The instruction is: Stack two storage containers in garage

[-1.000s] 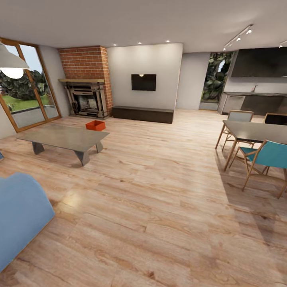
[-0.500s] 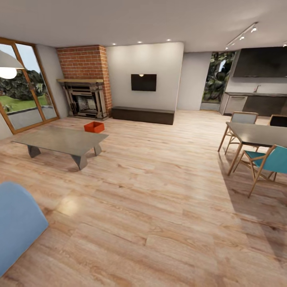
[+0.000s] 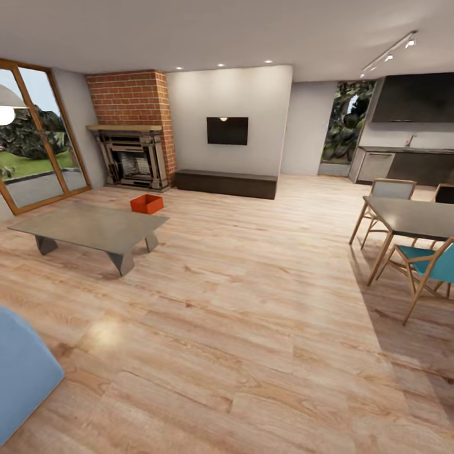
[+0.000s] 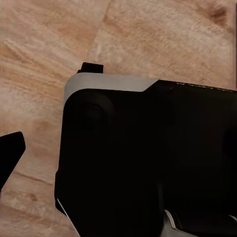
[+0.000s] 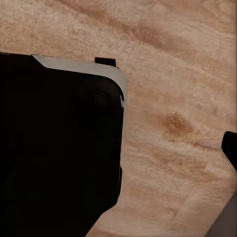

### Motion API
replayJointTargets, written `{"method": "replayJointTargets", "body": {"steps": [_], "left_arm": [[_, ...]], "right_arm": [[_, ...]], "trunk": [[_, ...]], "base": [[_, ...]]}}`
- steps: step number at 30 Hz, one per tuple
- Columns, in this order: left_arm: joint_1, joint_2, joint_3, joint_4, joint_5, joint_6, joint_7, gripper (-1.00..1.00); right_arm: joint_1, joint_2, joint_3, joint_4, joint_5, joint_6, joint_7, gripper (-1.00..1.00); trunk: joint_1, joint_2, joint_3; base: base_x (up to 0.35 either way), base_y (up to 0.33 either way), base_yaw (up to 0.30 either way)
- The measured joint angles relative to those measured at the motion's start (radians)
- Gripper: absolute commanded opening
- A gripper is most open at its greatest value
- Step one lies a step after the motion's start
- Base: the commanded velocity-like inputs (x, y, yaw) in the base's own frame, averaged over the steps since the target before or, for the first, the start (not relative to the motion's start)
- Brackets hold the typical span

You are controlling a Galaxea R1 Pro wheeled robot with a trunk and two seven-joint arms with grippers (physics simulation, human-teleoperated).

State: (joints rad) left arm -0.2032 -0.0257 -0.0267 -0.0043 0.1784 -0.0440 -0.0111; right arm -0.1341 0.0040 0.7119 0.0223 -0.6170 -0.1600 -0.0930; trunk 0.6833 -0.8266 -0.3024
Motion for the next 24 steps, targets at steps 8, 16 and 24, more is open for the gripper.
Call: {"method": "replayJointTargets", "body": {"steps": [8,16,24], "left_arm": [[0.0,0.0,-0.001,0.0,0.0,0.0,0.0,1.0],[0.0,0.0,0.0,0.0,0.0,0.0,0.0,1.0],[0.0,0.0,0.0,0.0,0.0,0.0,0.0,1.0]], "right_arm": [[0.0,0.001,0.0,0.0,0.0,0.0,0.0,1.0],[0.0,0.0,0.0,0.0,0.004,0.001,0.0,1.0],[0.0,-0.003,0.0,0.0,0.011,0.001,0.0,1.0]], "trunk": [[0.0,0.0,0.0],[0.0,0.0,0.0],[0.0,0.0,0.0]], "base": [[0.322,0.0,0.0],[0.322,0.0,0.0],[0.322,0.0,0.0]]}}
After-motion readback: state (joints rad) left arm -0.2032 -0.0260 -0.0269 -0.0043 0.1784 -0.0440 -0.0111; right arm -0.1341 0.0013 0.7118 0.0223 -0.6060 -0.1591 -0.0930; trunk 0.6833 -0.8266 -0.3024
